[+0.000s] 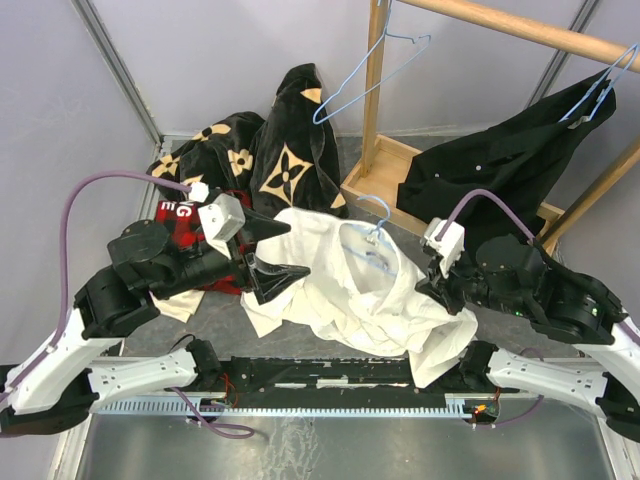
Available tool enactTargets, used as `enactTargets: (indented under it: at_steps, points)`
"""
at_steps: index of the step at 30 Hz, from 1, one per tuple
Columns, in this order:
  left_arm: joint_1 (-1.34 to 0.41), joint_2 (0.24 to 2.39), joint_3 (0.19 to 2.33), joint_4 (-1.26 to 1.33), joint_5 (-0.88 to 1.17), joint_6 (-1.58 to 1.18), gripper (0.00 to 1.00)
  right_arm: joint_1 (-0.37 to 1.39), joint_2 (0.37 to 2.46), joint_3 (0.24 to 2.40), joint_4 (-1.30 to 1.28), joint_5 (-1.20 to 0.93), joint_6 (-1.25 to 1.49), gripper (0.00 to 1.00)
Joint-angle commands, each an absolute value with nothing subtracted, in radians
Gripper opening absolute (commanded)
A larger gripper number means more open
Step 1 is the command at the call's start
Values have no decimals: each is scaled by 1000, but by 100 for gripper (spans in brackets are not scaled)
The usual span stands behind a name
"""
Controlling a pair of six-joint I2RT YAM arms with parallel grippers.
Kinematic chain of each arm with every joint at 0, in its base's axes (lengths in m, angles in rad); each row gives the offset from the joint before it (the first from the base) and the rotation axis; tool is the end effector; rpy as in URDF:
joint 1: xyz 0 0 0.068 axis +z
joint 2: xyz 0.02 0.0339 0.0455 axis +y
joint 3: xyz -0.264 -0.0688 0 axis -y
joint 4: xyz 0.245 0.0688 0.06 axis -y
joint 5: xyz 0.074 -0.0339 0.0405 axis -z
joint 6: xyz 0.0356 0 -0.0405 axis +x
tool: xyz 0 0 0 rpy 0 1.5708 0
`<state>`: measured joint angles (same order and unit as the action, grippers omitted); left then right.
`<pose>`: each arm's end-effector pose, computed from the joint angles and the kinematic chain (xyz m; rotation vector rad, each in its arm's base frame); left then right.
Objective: Place the shirt on the hanger
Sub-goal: Hang the shirt on the hanger, then place the hanger at the clothesline.
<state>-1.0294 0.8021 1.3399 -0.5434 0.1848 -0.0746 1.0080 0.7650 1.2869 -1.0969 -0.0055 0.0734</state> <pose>0.0589 -0.1106 0.4797 0.8995 1.4056 -0.9977 0.0553 0.0881 0.4109 -1.0004 1.9753 0.6247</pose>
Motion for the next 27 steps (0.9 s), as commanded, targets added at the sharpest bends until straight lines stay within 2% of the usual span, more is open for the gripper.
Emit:
enactTargets:
  at_steps: [1, 6, 10, 22, 27]
  points:
    - [-1032, 758, 1318, -502, 19, -143, 92, 1007, 805, 1262, -1037, 281, 254, 0]
    - [-1032, 765, 1304, -553, -81, -157, 96, 1006, 806, 1222, -1012, 411, 381, 0]
    - [-1031, 775, 1287, -567, -110, -166, 97, 1007, 812, 1232, -1044, 624, 508, 0]
    - [-1031, 804, 1254, -540, -90, -167, 97, 973, 1033, 1432, -1140, 911, 649, 0]
    - [-1031, 788, 1234, -533, -85, -177, 97, 830, 1037, 1487, -1087, 869, 616, 0]
